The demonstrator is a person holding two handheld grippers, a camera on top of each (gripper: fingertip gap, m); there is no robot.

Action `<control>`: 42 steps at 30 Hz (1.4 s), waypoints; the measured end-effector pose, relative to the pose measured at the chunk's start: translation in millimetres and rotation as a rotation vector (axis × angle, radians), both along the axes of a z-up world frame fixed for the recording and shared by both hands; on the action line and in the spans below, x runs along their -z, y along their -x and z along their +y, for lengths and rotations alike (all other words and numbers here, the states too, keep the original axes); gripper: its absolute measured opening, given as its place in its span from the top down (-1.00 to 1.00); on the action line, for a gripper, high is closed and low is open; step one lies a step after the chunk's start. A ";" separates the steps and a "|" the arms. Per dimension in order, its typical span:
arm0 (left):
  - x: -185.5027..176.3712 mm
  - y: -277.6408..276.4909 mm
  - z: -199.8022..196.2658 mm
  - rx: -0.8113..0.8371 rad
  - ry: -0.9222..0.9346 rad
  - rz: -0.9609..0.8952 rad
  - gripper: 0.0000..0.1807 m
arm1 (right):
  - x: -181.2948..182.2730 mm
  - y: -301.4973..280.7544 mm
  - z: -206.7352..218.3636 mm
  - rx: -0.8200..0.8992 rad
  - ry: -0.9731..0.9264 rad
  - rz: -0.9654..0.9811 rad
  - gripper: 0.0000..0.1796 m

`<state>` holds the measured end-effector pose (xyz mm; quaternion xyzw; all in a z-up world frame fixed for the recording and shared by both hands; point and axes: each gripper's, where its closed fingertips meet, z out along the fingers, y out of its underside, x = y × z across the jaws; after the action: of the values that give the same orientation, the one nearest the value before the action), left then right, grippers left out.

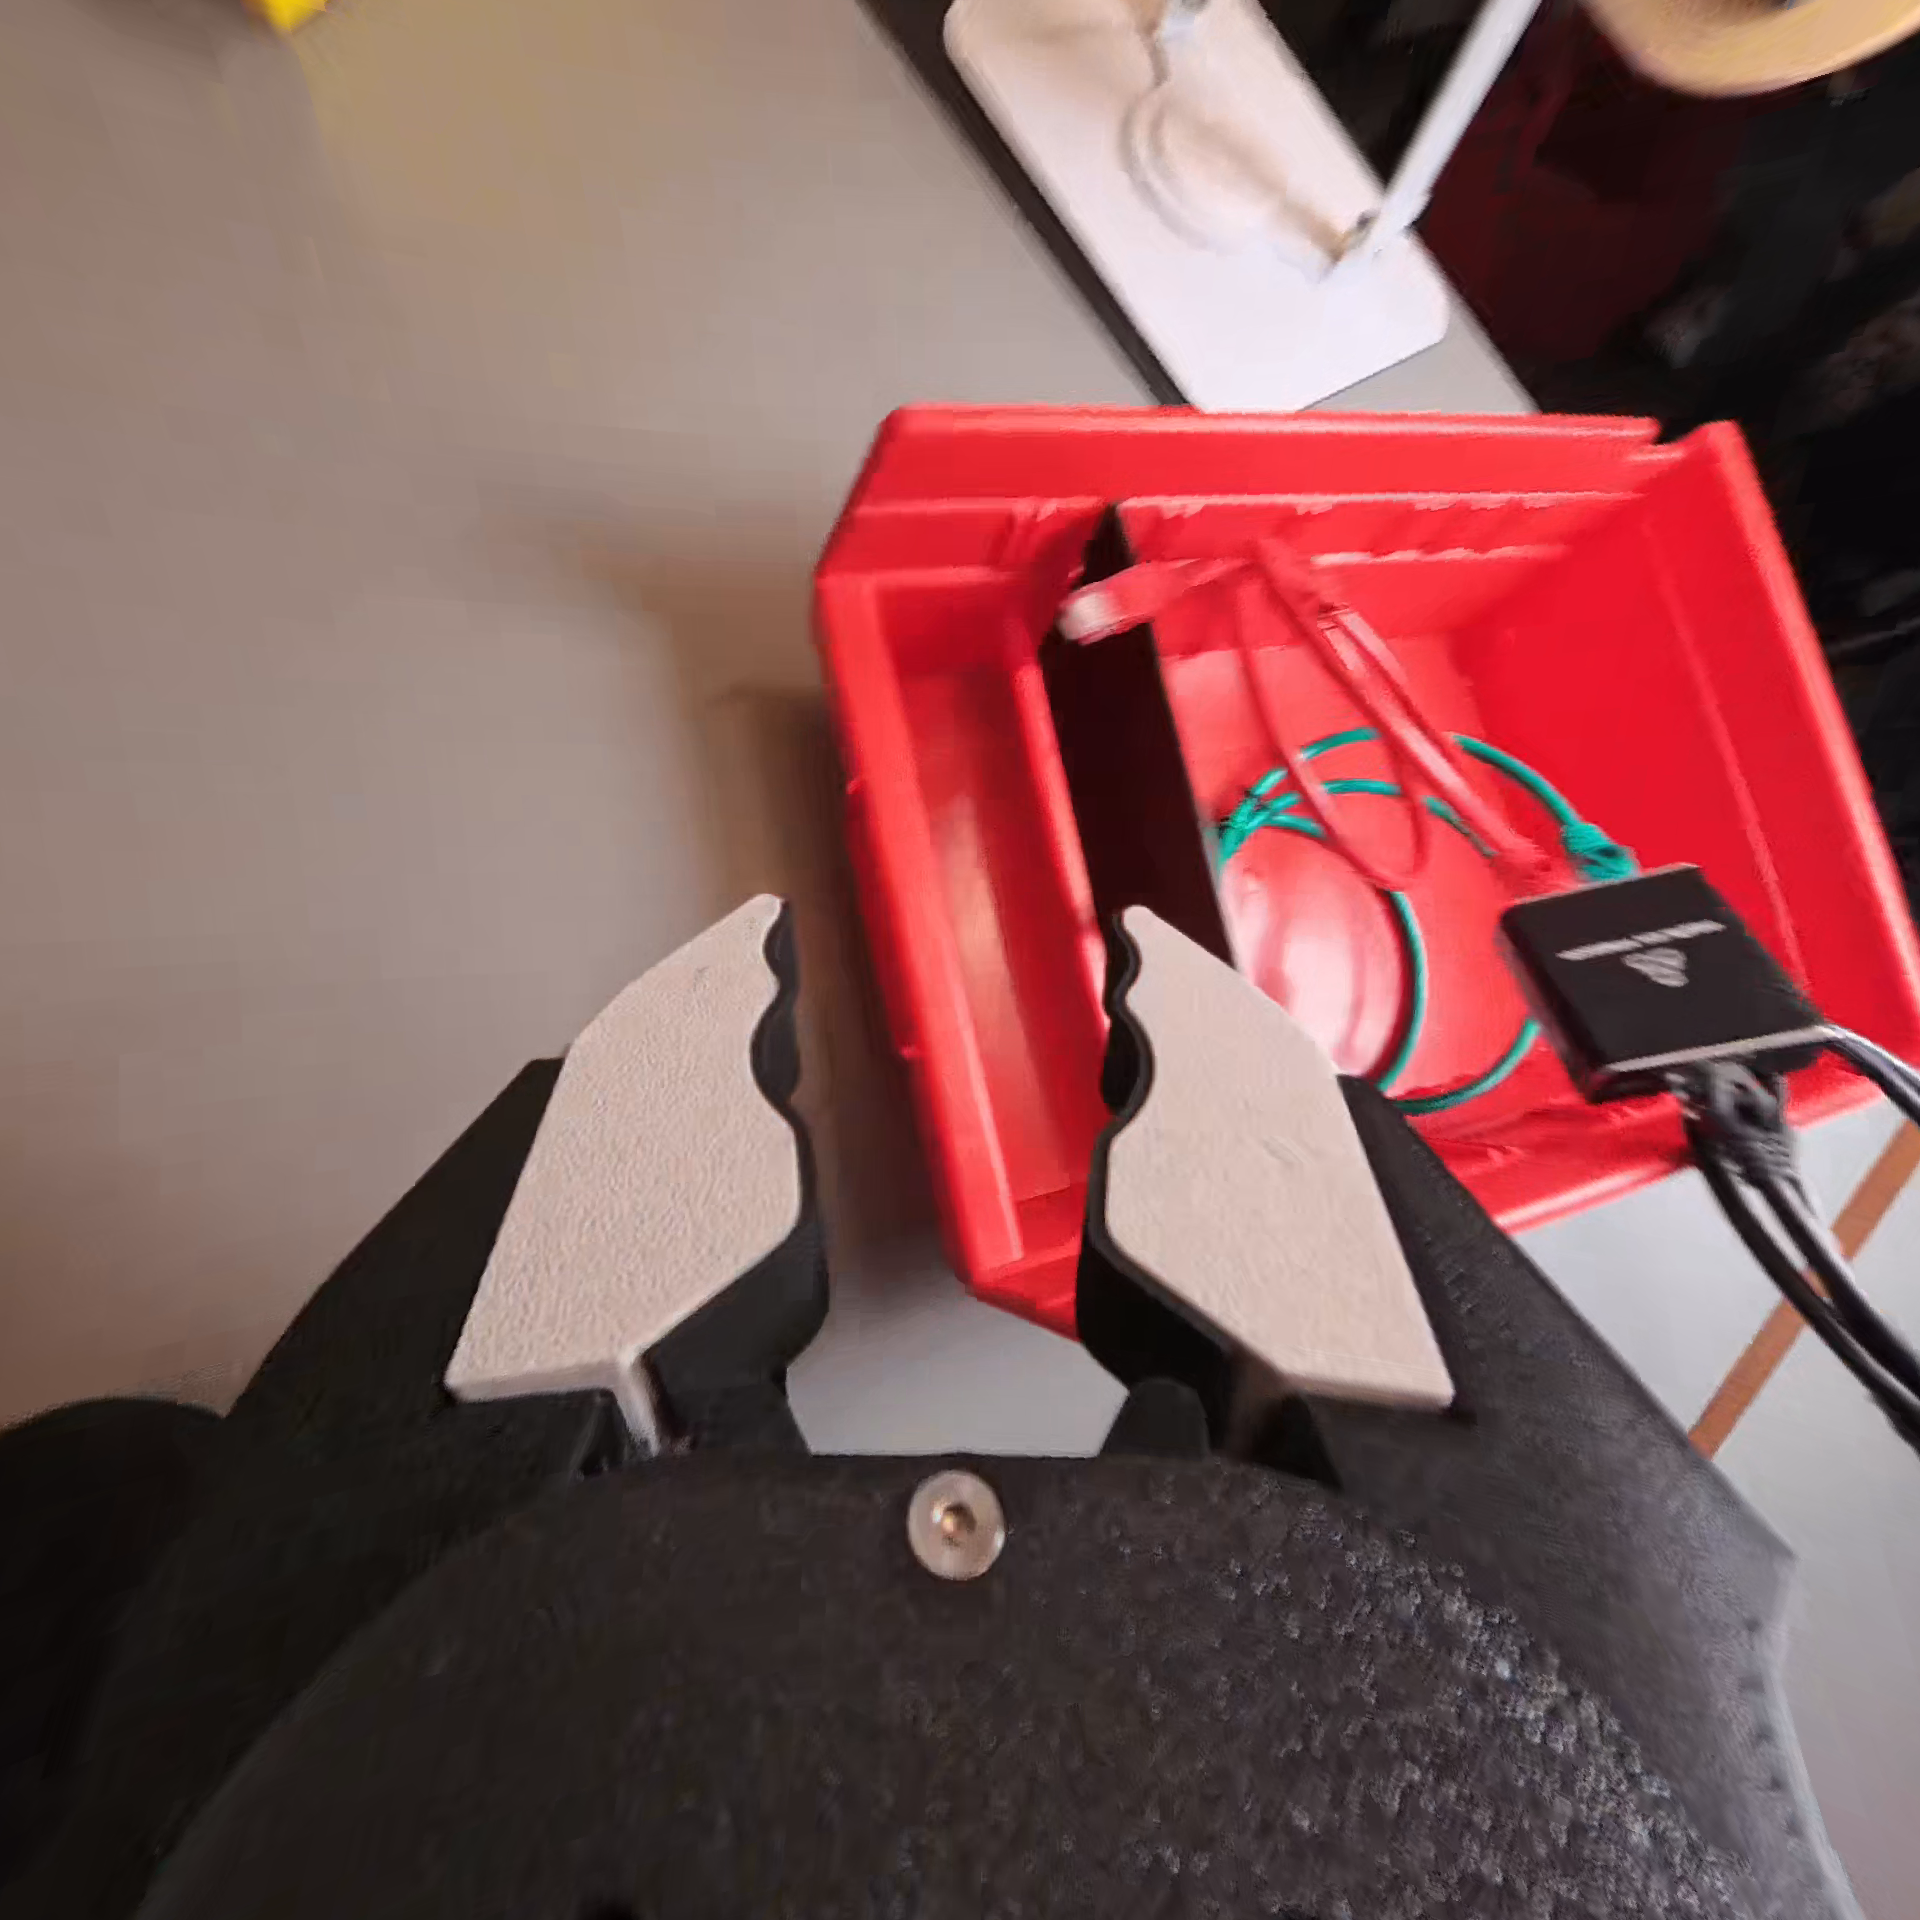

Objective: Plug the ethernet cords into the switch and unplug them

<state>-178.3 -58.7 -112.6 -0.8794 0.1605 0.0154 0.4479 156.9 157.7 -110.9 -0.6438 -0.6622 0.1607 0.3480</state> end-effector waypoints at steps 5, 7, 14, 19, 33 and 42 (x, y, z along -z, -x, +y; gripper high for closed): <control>61.9 32.3 -29.8 -0.038 0.291 0.302 0.22 | 73.4 15.5 -12.7 -0.055 -0.139 -0.322 0.28; 84.1 45.1 -36.8 -0.039 0.399 0.422 0.23 | 91.7 26.6 -6.7 -0.061 -0.171 -0.389 0.29; 109.2 63.4 -24.1 0.059 0.412 0.633 0.60 | 108.6 40.1 22.0 -0.135 -0.327 -0.515 0.68; 107.4 61.3 -11.2 0.127 0.328 0.691 0.67 | 107.2 30.6 13.9 -0.192 -0.412 -0.513 0.67; 105.8 -77.8 12.5 0.464 0.146 0.747 0.66 | 105.2 45.0 -113.6 -0.432 -0.501 -0.352 0.68; 75.9 -116.8 17.9 0.393 -0.049 0.458 0.50 | 51.4 50.5 -152.2 -0.234 -0.288 0.038 0.54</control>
<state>-61.5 -40.8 -188.4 -0.7941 0.4238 0.1302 0.4157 106.4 5.4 -162.3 -0.5027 -0.7421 0.1158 0.4280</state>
